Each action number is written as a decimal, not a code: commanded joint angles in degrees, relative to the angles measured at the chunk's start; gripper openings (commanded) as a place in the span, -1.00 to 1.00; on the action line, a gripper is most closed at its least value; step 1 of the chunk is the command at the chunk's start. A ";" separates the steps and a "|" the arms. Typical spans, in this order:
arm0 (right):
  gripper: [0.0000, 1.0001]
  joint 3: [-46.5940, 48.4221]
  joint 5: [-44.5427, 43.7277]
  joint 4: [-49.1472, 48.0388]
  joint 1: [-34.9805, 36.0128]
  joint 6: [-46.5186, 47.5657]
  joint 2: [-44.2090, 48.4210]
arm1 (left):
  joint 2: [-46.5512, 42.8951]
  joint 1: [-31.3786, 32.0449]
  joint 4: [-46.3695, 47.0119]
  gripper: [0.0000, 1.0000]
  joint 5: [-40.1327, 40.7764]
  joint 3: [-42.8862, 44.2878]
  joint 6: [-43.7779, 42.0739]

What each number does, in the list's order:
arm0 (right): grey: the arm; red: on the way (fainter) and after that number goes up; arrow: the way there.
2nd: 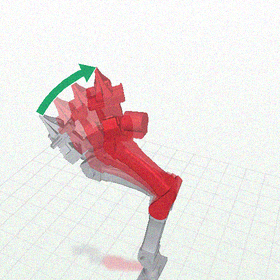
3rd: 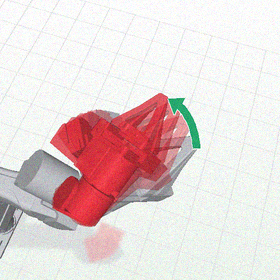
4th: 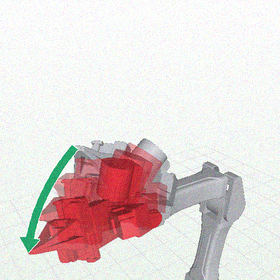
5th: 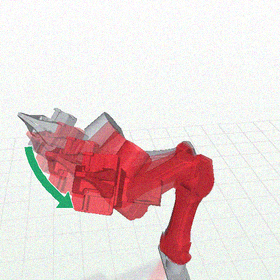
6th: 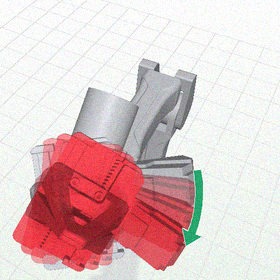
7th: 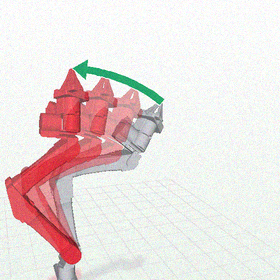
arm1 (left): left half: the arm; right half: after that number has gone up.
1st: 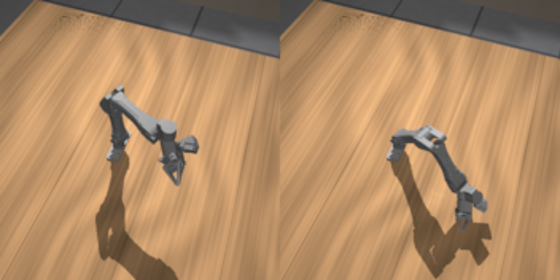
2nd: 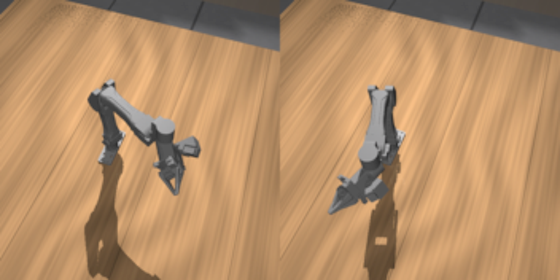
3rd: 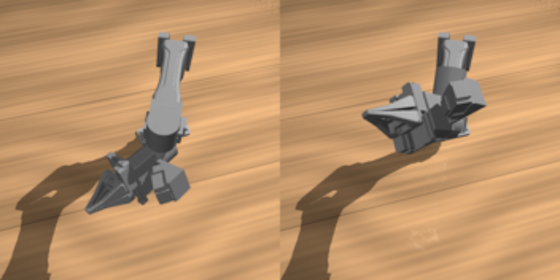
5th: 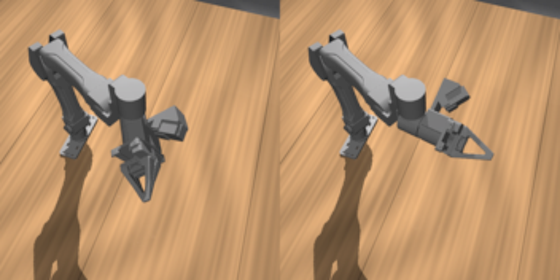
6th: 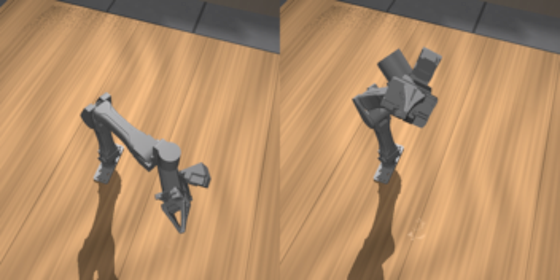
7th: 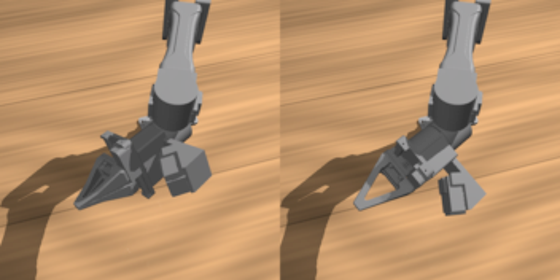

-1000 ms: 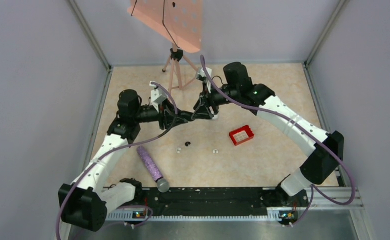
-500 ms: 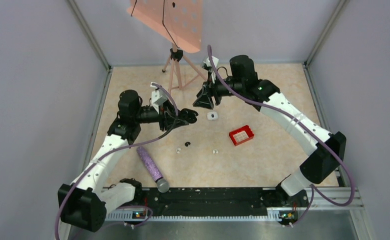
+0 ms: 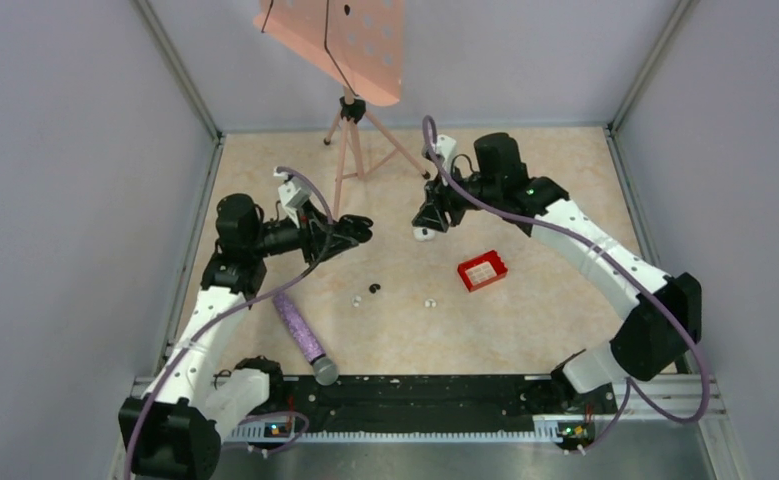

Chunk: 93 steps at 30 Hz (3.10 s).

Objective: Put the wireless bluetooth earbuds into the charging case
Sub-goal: Open the charging case, then pick up the earbud from the center of the board.

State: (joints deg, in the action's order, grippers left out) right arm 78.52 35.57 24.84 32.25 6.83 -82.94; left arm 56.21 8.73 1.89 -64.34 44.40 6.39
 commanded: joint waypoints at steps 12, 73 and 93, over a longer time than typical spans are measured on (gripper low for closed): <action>-0.43 2.34 2.51 0.84 8.30 15.42 -20.07 | -10.32 -11.75 3.62 -1.00 12.09 -5.82 13.81; -0.45 10.19 6.22 5.99 15.22 26.39 -39.27 | -11.47 -23.06 -0.51 -1.00 18.19 -6.53 24.01; -1.00 2.93 3.97 6.36 13.11 23.22 -21.96 | -8.72 -22.98 5.57 -1.00 12.39 -8.03 26.06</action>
State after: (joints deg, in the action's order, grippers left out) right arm 83.55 38.98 31.79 46.81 30.83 -115.11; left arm 46.89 -13.93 1.54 -48.62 36.77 31.40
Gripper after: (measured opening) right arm 0.040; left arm 0.344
